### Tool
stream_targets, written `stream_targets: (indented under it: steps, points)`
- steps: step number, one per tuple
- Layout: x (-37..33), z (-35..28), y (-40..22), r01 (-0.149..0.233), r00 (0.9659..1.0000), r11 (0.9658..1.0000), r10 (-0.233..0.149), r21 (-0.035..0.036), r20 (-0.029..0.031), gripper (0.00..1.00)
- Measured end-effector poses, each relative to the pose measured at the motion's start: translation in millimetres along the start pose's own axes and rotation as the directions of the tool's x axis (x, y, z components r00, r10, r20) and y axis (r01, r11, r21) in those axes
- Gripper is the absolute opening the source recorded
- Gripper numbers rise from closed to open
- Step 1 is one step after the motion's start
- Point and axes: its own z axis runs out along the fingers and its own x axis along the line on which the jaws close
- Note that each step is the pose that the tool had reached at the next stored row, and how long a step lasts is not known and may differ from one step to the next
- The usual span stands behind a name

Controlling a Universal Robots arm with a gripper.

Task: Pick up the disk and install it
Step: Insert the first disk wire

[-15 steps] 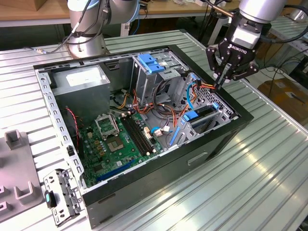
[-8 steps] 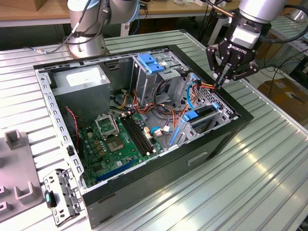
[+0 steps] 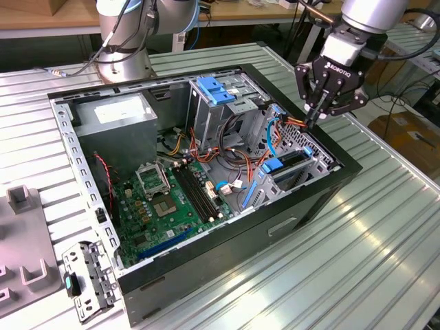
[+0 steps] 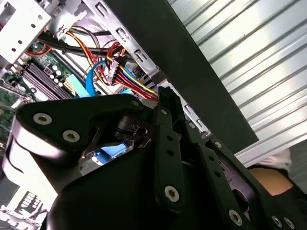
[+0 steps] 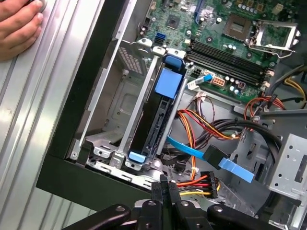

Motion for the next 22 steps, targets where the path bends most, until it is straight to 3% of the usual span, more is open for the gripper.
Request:
stream_targets:
  steps: [5, 11, 16, 17, 20, 22]
  points:
    - [-0.1, 0.7, 0.2, -0.064, 0.998, 0.998, 0.064, -0.0024, 0.0015, 0.16]
    - [-3.2, 1.5, 9.5, -0.068, 0.9977, 0.9977, 0.068, -0.0026, 0.0016, 0.16]
    - [-3.3, 2.2, 9.6, -0.161, 0.987, 0.987, 0.161, -0.0063, 0.0035, 0.16]
    - [-3.3, 2.5, 9.6, -0.19, 0.9817, 0.9817, 0.191, -0.0075, 0.004, 0.16]
    - [-3.3, 3.1, 9.5, -0.241, 0.9704, 0.9704, 0.241, -0.0096, 0.0049, 0.16]
    - [-3.6, 3.7, 10.2, -0.262, 0.9651, 0.9651, 0.262, -0.0105, 0.0055, 0.16]
